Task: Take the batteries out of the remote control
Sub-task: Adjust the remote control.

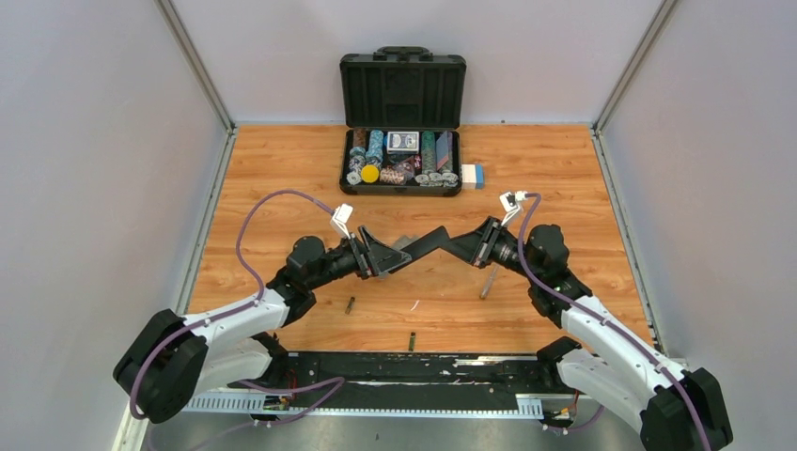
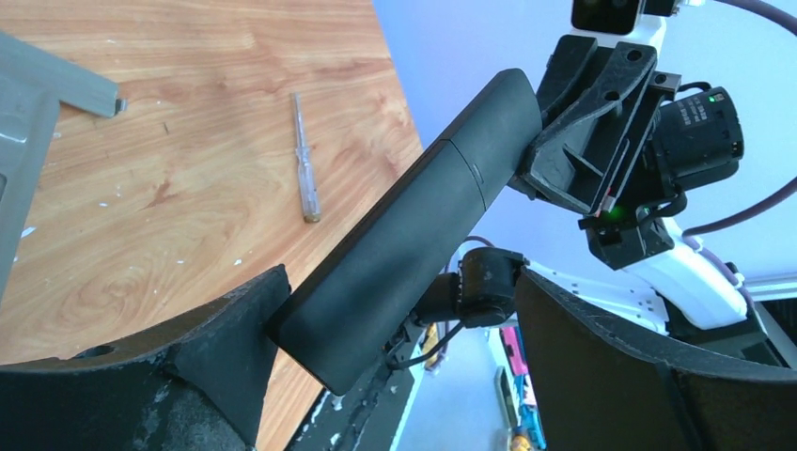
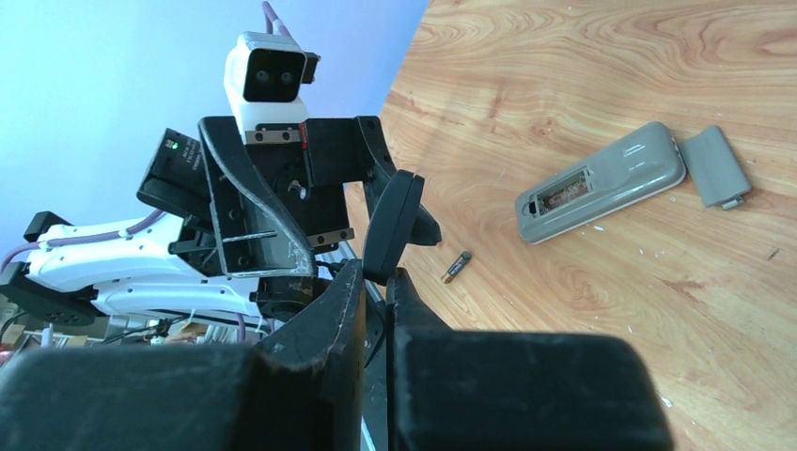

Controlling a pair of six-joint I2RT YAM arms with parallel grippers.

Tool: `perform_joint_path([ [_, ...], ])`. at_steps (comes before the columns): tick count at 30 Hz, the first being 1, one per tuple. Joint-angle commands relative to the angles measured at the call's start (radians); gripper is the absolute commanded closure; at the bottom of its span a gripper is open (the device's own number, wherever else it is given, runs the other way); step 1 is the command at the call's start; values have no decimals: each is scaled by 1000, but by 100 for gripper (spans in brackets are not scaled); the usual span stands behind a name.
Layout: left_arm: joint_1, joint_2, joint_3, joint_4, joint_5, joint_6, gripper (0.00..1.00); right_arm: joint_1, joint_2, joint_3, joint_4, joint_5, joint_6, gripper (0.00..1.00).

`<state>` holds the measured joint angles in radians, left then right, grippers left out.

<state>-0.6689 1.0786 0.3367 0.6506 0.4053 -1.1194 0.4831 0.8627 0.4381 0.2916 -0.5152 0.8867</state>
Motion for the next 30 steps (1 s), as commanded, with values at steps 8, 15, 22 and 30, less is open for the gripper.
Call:
perform_joint_path([
  [8, 10, 20, -4, 237, 65, -95, 43, 5, -11, -44, 160, -8, 41, 100],
  [15, 15, 14, 0, 218, 63, -85, 67, 5, 5, -57, 175, -12, 37, 100],
  [22, 15, 0, 33, 117, 59, -29, 81, 5, 17, -51, 155, -26, 20, 93],
  [30, 14, -17, 96, -100, 53, 87, 90, 5, 3, -12, 32, 15, -44, 79],
])
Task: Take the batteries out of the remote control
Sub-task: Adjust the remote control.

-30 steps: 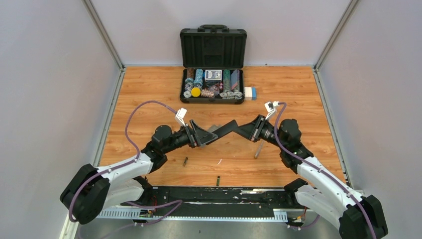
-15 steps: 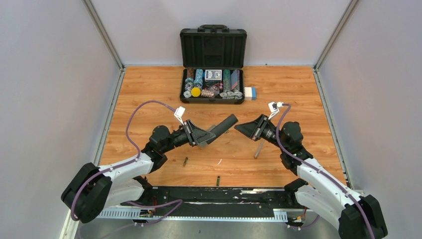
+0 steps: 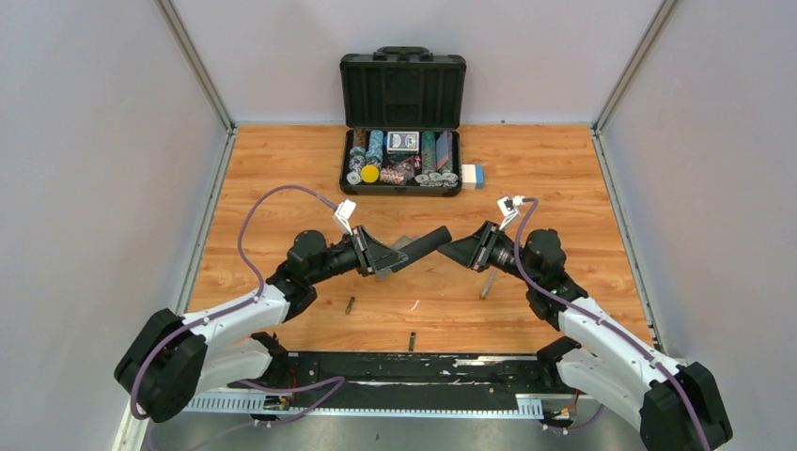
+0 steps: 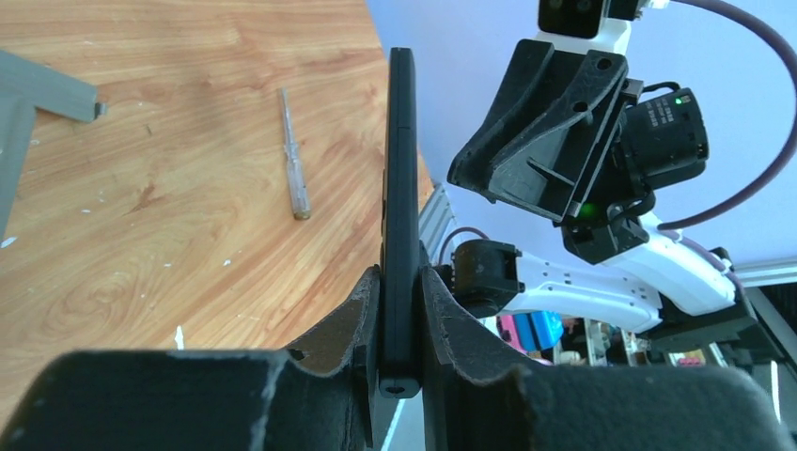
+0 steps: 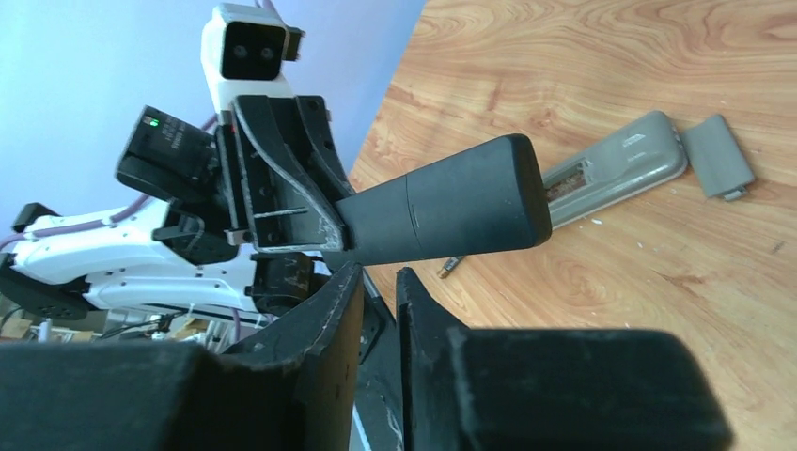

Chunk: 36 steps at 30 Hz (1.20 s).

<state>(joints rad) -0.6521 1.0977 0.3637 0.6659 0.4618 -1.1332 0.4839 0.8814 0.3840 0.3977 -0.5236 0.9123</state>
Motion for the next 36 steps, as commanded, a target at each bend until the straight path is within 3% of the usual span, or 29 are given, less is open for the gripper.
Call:
perform_joint_path([
  [1, -2, -41, 85, -155, -7, 122, 91, 4, -22, 65, -133, 33, -97, 75],
  [6, -3, -42, 170, -434, -31, 284, 96, 2, -41, 172, -358, 113, -260, 54],
  [11, -2, -16, 225, -538, -14, 358, 100, 2, -27, 237, -509, 167, -345, 36],
  [14, -1, -5, 267, -613, -2, 404, 100, 2, -10, 237, -539, 199, -354, 31],
  [21, -2, -17, 277, -661, -23, 444, 100, 4, -28, 256, -592, 320, -359, 23],
  [28, -1, -12, 308, -702, 4, 544, 100, 4, -158, 145, -446, 354, -539, 15],
  [32, -2, -23, 285, -672, 18, 572, 100, 4, -164, 184, -534, 282, -594, 15],
  [36, -2, -4, 310, -678, 42, 595, 100, 4, -107, 195, -542, 115, -598, 15],
])
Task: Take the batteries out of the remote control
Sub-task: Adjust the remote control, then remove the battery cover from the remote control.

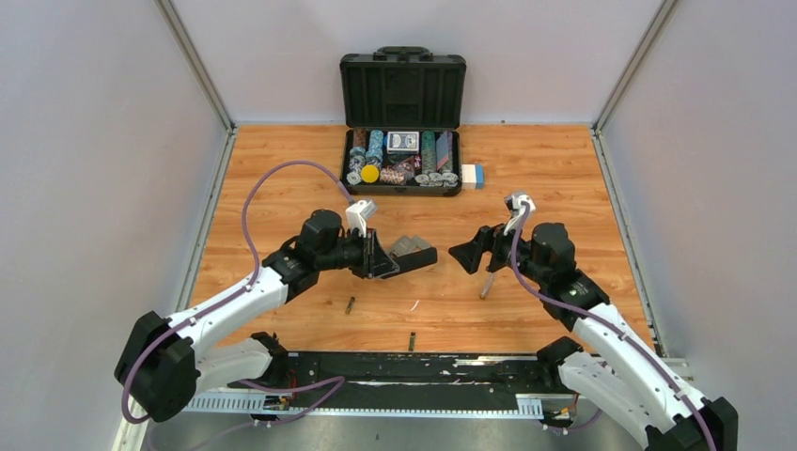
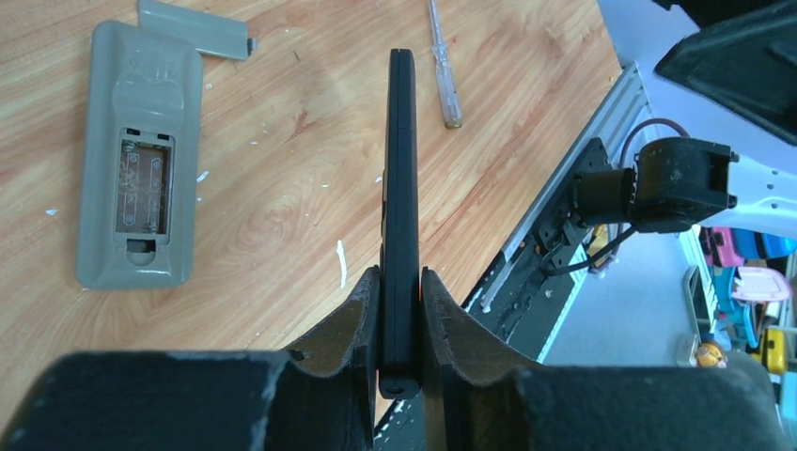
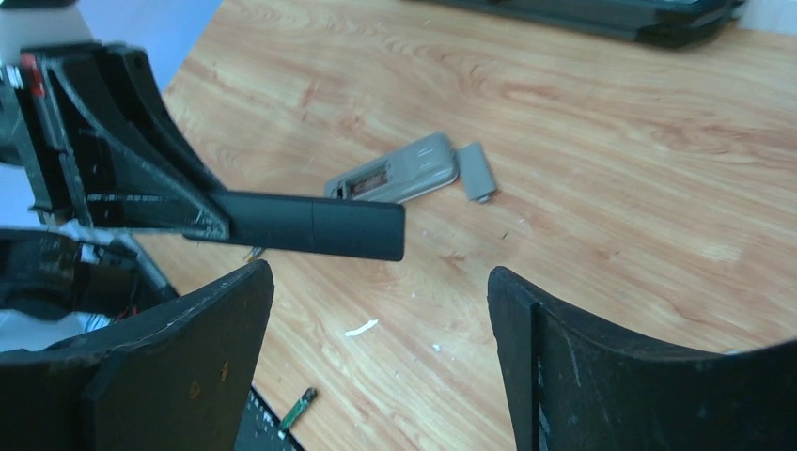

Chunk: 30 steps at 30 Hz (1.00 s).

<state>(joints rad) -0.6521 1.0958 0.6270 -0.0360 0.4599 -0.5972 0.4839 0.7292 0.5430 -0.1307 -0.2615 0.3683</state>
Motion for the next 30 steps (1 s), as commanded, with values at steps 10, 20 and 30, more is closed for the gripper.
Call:
perform_joint_path([
  [10, -2, 53, 74, 44, 193, 46, 100, 4, 278, 59, 48, -352, 29, 16],
  [20, -2, 60, 71, 105, 267, 6, 100, 4, 302, 28, 108, -432, 33, 20],
  [30, -2, 71, 57, 161, 333, -15, 100, 4, 300, 16, 149, -452, 40, 39],
])
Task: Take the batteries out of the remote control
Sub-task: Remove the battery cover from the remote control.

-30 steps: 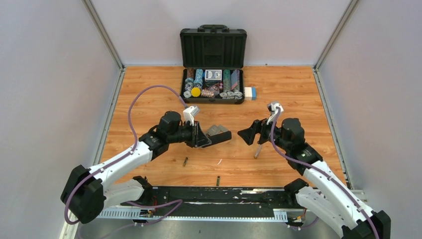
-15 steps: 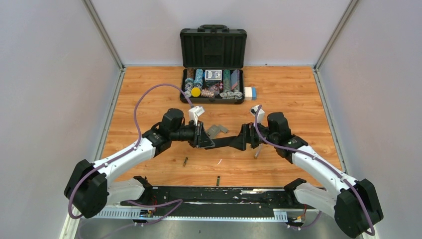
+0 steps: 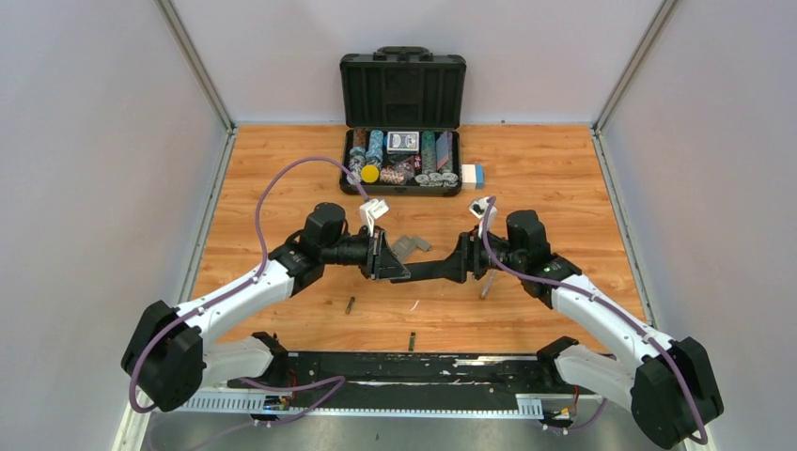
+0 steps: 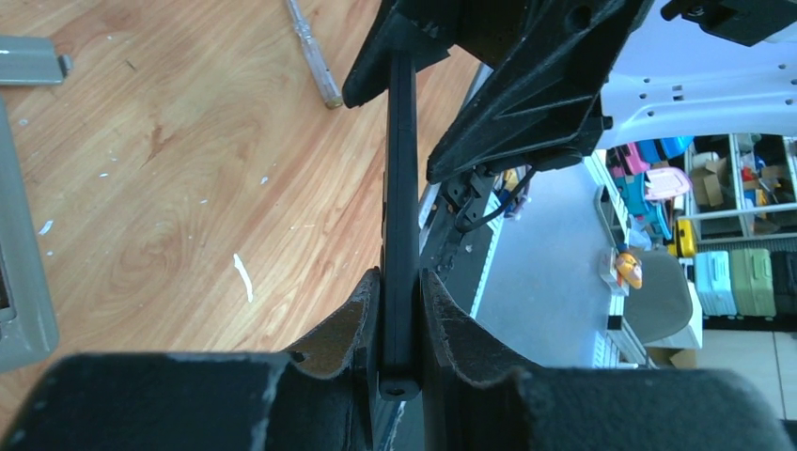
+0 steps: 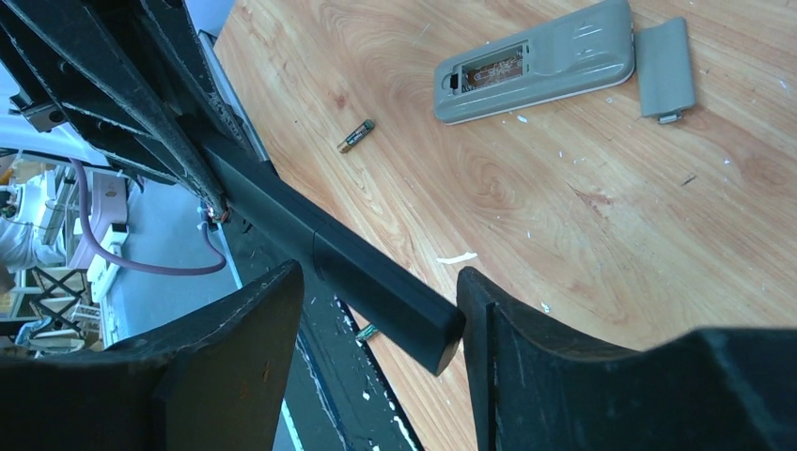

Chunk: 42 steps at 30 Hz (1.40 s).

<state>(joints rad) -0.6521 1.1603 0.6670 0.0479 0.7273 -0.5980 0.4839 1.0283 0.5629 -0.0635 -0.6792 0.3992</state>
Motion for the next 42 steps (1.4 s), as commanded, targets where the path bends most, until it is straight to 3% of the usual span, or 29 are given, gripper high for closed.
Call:
perform_joint_path([
  [1, -2, 8, 17, 79, 73, -12, 100, 4, 1, -6, 89, -43, 8, 41],
  [13, 27, 12, 31, 4, 175, 94, 100, 3, 0, -2, 126, -200, -17, 70],
  [20, 33, 11, 31, -2, 182, 106, 100, 3, 19, 6, 124, -226, -13, 59],
  [26, 42, 14, 32, 72, 169, 40, 100, 4, 45, 21, 42, -64, -12, 57],
  [33, 46, 17, 37, 84, 140, 24, 100, 3, 86, 34, 47, -12, 25, 48],
  [37, 52, 14, 30, 78, 140, 25, 100, 2, 71, 24, 45, 41, 41, 49],
  [42, 58, 7, 17, 76, 144, 26, 100, 2, 54, 12, 52, 59, 52, 57],
])
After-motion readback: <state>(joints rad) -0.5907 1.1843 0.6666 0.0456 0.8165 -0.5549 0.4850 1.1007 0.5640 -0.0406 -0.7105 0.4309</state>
